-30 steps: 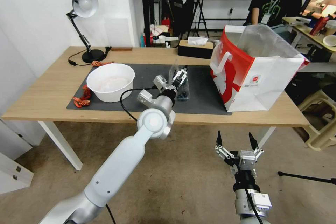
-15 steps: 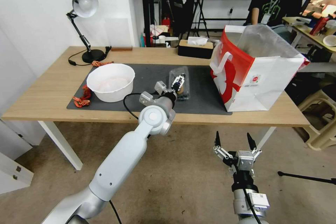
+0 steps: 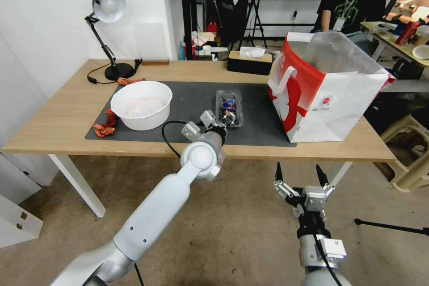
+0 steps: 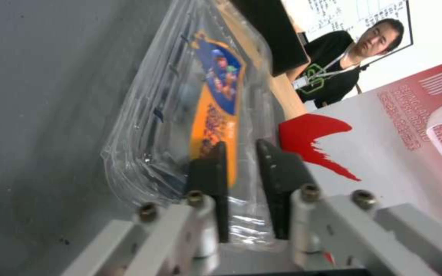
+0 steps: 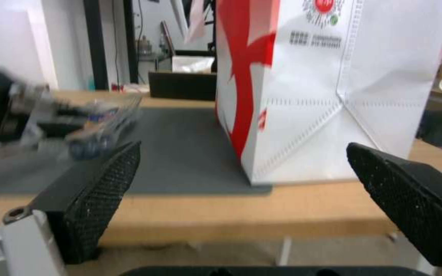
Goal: Close the takeout container lid, then place the container into the takeout bag.
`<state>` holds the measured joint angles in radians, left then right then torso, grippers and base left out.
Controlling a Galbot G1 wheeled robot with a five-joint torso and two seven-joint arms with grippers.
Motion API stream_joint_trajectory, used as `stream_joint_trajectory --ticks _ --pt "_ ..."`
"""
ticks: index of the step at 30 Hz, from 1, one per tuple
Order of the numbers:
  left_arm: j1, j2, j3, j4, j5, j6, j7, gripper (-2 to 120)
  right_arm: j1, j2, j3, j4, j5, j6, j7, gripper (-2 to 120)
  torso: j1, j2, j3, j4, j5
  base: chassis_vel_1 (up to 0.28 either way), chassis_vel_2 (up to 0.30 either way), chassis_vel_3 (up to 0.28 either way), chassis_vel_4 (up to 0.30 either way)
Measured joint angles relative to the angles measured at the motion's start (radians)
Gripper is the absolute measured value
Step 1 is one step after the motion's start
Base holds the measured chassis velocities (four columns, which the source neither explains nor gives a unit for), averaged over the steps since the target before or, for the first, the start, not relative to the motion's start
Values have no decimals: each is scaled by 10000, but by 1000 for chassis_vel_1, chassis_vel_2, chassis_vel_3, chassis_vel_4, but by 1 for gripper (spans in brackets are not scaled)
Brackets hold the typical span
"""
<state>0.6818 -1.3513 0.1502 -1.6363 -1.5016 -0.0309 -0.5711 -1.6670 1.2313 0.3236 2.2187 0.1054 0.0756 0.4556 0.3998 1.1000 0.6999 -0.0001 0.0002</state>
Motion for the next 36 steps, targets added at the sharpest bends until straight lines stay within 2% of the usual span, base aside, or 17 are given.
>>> stream_joint_trajectory --ticks 2,3,5,6,8,9,10,13,16,19,20,22,28,30,36 --pt "-18 21 44 -3 37 -3 4 6 315 -192 98 122 612 -348 0 100 0 0 1 3 -1 0 0 0 0" --pt "-18 21 44 -3 37 -3 4 6 315 -192 98 122 612 -348 0 100 0 0 1 3 -1 0 0 0 0" --pt "-147 19 173 70 50 -6 22 0 740 -479 292 318 1705 -934 -1 100 0 0 1 0 -2 0 0 0 0" --pt "-197 17 221 109 50 -6 29 0 989 -641 368 406 2395 -1286 12 100 0 -1 1 -4 -1 0 0 0 0" --pt "-224 15 246 137 50 -7 31 0 1193 -758 415 458 2906 -1546 27 100 1 0 1 -3 -1 0 0 0 0" --pt "-258 21 270 174 50 -6 32 0 1611 -1000 470 522 3949 -2048 82 100 0 0 1 1 -1 0 0 0 0" --pt "-258 21 270 174 50 -6 32 0 1611 -1000 470 522 3949 -2048 82 100 0 0 1 1 -1 0 0 0 0" --pt "-279 41 300 190 48 -7 33 0 2488 -1466 470 515 5923 -2840 317 100 1 0 1 0 -1 0 0 0 0" --pt "-280 49 302 190 48 -9 33 0 2733 -1577 441 465 6449 -3004 402 100 1 0 1 1 -1 0 0 0 0" --pt "-280 80 318 191 56 -11 33 0 3791 -1896 246 102 8397 -3478 690 100 2 -1 2 2 -1 0 0 0 0" --pt "-280 80 318 191 56 -11 33 0 3791 -1896 246 102 8397 -3478 690 100 2 -1 2 2 -1 0 0 0 0" --pt "-280 84 330 200 88 -15 35 0 4749 -2063 -8 -352 9570 -3705 883 100 3 0 1 1 -2 0 0 0 0" --pt "-280 77 333 227 151 -26 49 0 6084 -2102 -559 -1168 10874 -3896 1144 100 3 -1 1 1 -3 0 0 0 0" --pt "-283 68 338 254 178 -33 56 0 6956 -1966 -1024 -1826 11478 -3975 1291 100 3 -1 1 2 -2 0 0 0 0" --pt "-308 66 345 299 211 -42 59 0 8156 -1673 -1596 -2776 12062 -4067 1483 100 3 -2 2 2 -3 0 0 0 0"
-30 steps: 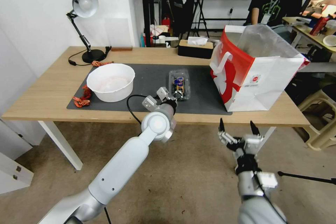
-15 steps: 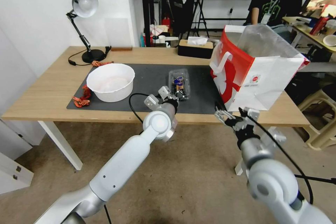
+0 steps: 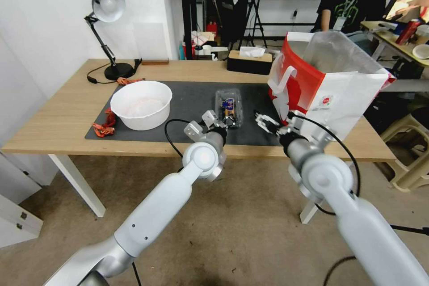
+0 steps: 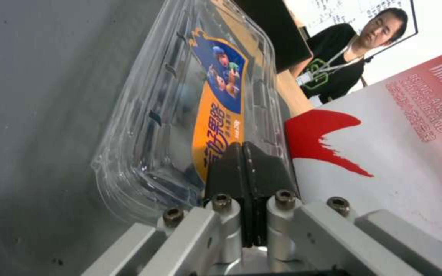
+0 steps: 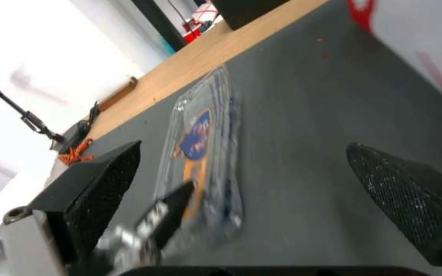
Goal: Close the takeout container lid, then place the container into the takeout bag.
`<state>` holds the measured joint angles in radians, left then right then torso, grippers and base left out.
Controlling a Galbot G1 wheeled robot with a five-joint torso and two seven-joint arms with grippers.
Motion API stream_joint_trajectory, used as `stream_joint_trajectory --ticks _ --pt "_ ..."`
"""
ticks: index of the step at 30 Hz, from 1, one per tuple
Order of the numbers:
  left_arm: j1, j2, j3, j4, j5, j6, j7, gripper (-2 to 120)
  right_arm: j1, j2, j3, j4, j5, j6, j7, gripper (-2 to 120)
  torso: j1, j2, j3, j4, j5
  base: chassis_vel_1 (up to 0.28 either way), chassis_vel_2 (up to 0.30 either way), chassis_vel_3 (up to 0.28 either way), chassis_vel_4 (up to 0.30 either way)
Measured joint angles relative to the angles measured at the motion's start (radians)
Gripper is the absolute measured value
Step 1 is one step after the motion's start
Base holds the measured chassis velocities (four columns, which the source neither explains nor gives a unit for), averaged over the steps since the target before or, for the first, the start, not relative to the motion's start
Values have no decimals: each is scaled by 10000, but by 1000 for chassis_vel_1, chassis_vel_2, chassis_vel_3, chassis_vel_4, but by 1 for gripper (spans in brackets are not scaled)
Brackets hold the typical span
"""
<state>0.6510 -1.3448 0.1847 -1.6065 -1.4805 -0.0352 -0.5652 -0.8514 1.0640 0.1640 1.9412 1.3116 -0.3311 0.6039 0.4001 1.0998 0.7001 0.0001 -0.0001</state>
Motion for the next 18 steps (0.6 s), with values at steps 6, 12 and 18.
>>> stream_joint_trajectory --ticks 6,12,18 --pt "-26 4 14 59 65 -11 14 0 1377 425 -775 -1520 174 2 -18 100 1 0 0 -1 0 0 0 0 0" --pt "-30 14 15 77 94 -16 19 0 1830 649 -1123 -2204 180 6 -69 100 1 0 -1 -1 0 0 0 0 0" --pt "-74 53 20 98 116 -29 24 0 2242 1139 -1515 -3090 164 -12 -239 87 1 1 -1 -1 0 0 0 0 0"
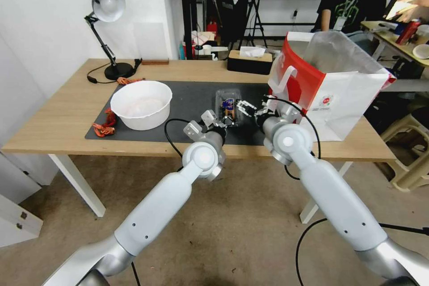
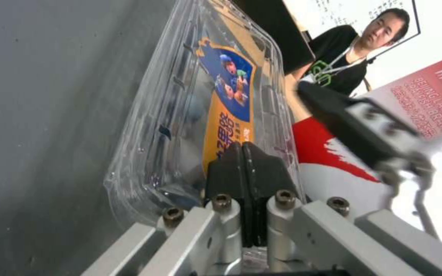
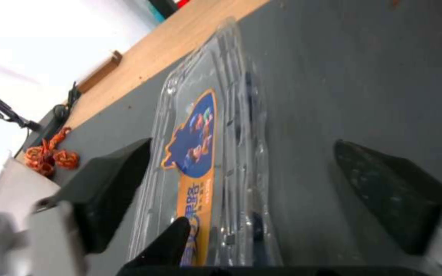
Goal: Close the takeout container lid, then place the container into the takeout bag.
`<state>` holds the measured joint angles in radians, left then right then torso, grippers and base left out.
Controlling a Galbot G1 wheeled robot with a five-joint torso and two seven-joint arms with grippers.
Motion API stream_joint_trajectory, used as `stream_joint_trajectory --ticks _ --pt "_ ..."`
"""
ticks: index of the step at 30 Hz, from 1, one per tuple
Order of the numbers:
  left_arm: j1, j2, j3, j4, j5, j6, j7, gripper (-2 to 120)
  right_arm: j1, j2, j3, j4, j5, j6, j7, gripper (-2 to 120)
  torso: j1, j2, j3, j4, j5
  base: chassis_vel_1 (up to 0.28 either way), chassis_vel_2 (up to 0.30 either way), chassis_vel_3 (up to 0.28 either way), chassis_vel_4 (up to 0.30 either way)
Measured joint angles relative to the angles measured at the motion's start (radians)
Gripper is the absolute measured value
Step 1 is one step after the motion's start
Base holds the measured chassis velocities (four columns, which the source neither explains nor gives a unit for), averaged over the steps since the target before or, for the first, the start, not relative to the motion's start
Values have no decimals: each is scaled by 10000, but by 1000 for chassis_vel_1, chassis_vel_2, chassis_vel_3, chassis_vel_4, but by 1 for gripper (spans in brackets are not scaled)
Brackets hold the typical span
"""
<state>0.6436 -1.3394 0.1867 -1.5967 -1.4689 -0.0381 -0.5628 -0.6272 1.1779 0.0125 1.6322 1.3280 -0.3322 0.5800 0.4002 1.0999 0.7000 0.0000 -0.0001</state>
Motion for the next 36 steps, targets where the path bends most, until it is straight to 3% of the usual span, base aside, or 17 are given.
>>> stream_joint_trajectory --ticks 5,8,10,12,23,25,30,32,34,36 --pt "-13 5 -2 17 17 -9 9 0 92 216 -121 -277 -112 -23 -26 74 -1 0 0 0 1 0 0 0 0" --pt "-14 9 -7 33 34 -12 20 0 109 376 -143 -467 -257 -28 -64 59 -1 0 0 0 1 0 0 0 0" --pt "-14 9 -7 33 34 -12 20 0 109 376 -143 -467 -257 -28 -64 59 -1 0 0 0 1 0 0 0 0" --pt "-14 23 -6 36 63 -17 35 0 104 453 -142 -563 -367 -31 -97 45 -2 0 0 0 1 0 0 0 0" --pt "155 275 -20 -154 779 -137 201 0 63 517 -93 -639 -582 -31 -134 9 -2 0 -1 -1 0 0 0 0 0" --pt "295 448 -83 -411 1170 -144 246 0 47 520 -90 -639 -627 -31 -138 0 -2 0 -1 -1 1 0 0 0 0" --pt "790 914 -339 -1165 2266 -192 496 1 5 522 -90 -610 -737 -26 -141 0 -1 0 -1 0 1 0 0 0 0" --pt "1215 1184 -580 -1622 3238 -283 738 11 -12 523 -89 -596 -779 -24 -146 0 -3 0 -1 0 0 0 0 0 0" --pt "1334 1253 -648 -1739 3525 -310 825 13 -14 523 -90 -594 -786 -23 -147 0 -2 0 -1 0 0 0 0 0 0" --pt "1885 1573 -945 -2209 4884 -350 1153 26 -16 527 -91 -583 -813 -23 -148 0 -3 2 -1 0 -1 0 0 0 0"
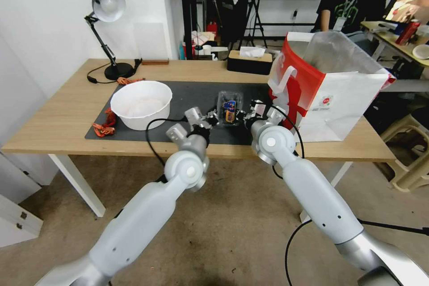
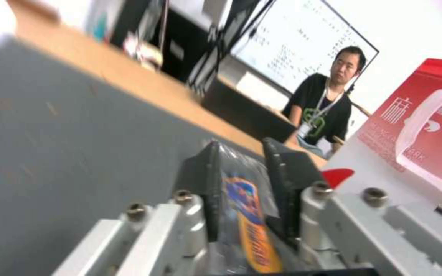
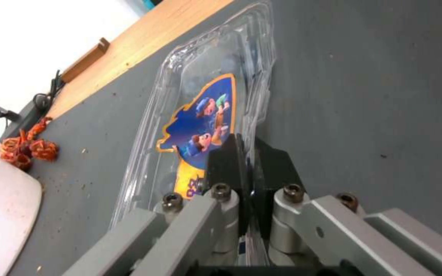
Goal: Close the takeout container lid, then place the container into the takeout bag.
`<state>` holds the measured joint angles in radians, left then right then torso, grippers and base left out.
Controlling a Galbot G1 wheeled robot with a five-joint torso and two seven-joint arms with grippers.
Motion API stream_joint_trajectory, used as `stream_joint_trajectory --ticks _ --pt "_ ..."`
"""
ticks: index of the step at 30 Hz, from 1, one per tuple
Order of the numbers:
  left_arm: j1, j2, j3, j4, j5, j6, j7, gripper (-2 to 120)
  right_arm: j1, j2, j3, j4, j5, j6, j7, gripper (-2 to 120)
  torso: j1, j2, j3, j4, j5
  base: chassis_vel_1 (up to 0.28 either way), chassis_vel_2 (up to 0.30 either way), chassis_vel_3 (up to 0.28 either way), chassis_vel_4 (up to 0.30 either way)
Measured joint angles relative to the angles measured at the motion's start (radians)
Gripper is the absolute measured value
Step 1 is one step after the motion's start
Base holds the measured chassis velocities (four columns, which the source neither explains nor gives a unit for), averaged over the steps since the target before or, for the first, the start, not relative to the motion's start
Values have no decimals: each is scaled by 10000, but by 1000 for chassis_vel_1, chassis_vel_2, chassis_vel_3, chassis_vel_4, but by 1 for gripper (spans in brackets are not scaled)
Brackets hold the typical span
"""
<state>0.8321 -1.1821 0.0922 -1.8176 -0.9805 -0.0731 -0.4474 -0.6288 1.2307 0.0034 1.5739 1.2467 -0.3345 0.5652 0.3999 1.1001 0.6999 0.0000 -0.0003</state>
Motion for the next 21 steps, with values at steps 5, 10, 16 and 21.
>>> stream_joint_trajectory --ticks 5,10,16,21 --pt "780 361 -546 -525 1744 81 415 39 0 9 -1 0 -38 2 -7 0 0 0 0 0 0 0 0 0 0" --pt "1962 814 -1429 -1088 3548 36 950 57 1 -11 7 12 -56 5 -31 0 0 0 0 1 2 0 0 0 0" --pt "3531 1118 -2483 -1638 5397 -378 1346 83 -2 -50 42 32 -113 16 -81 0 -1 0 -1 -1 1 0 0 0 0" --pt "4437 1122 -3095 -1795 6005 -619 1348 97 -15 -18 57 60 -153 21 -84 0 0 0 -1 -1 1 0 0 0 0"
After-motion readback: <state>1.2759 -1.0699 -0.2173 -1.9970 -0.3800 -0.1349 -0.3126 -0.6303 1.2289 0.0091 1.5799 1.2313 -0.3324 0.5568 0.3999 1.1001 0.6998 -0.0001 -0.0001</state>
